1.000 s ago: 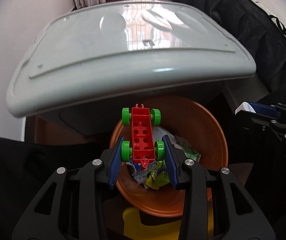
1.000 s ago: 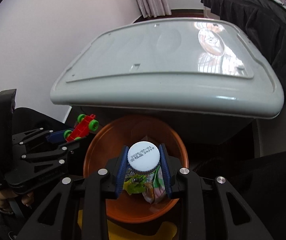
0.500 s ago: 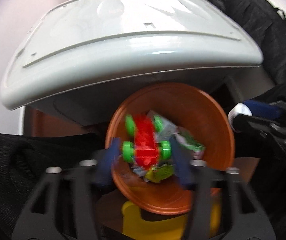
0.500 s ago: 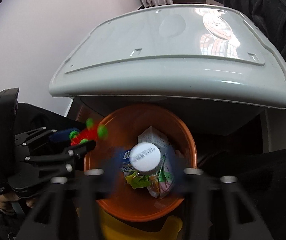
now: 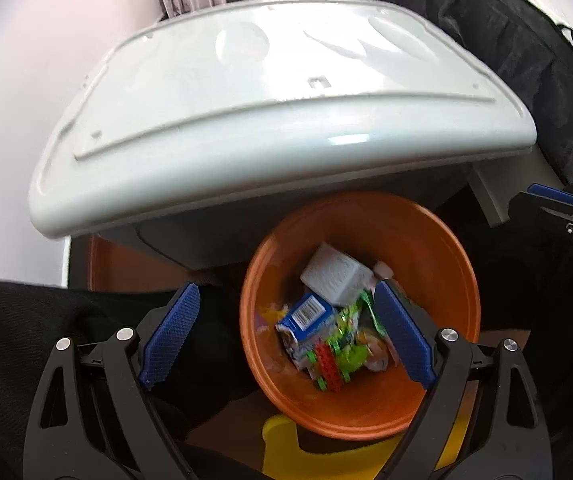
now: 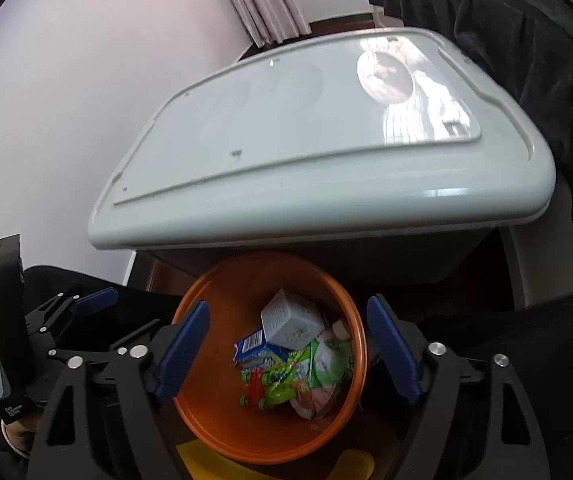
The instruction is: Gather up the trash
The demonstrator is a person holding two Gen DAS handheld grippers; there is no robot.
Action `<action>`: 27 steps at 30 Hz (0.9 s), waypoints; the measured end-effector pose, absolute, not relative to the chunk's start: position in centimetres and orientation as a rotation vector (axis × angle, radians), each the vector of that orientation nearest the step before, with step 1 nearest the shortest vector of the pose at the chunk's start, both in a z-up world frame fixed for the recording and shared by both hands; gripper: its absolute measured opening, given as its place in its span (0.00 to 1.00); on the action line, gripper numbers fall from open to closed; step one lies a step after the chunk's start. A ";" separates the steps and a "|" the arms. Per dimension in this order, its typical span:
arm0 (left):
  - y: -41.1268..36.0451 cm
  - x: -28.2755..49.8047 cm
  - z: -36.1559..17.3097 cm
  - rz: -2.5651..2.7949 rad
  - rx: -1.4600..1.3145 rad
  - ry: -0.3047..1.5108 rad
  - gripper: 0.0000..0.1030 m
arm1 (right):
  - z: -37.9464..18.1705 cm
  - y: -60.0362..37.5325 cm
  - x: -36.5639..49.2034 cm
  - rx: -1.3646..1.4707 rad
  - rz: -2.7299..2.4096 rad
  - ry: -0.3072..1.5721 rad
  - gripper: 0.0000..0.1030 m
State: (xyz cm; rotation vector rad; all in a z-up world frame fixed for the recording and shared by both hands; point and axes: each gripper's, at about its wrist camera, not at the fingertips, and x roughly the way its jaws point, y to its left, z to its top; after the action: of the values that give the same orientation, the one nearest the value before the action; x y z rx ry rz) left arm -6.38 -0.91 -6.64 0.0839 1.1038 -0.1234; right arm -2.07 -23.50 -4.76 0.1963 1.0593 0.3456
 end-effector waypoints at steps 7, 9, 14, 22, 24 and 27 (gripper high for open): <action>1.2 -1.1 -1.5 -0.041 0.033 0.897 0.91 | 0.1 -23.1 3.8 0.085 0.213 0.829 0.95; 1.5 1.6 -0.8 -0.009 0.037 0.869 0.91 | 0.6 -22.6 6.1 0.063 0.172 0.796 0.95; 1.9 6.9 -1.0 0.021 0.006 0.866 0.91 | 0.2 -21.5 10.2 0.021 0.040 0.744 0.95; 2.4 9.2 -2.3 0.034 -0.055 0.888 0.91 | -1.9 -21.6 12.5 0.067 0.006 0.809 0.95; 2.4 9.2 -2.7 0.029 -0.064 0.900 0.91 | -2.0 -21.4 12.5 0.064 0.008 0.812 0.95; 2.5 9.2 -3.1 0.024 -0.074 0.916 0.91 | -2.2 -21.3 12.8 0.070 0.017 0.823 0.95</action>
State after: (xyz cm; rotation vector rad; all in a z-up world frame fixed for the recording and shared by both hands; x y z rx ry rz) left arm 9.21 2.48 -3.14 -0.0736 0.9157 0.0243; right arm 12.82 -21.28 -2.18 0.0695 0.8228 0.0171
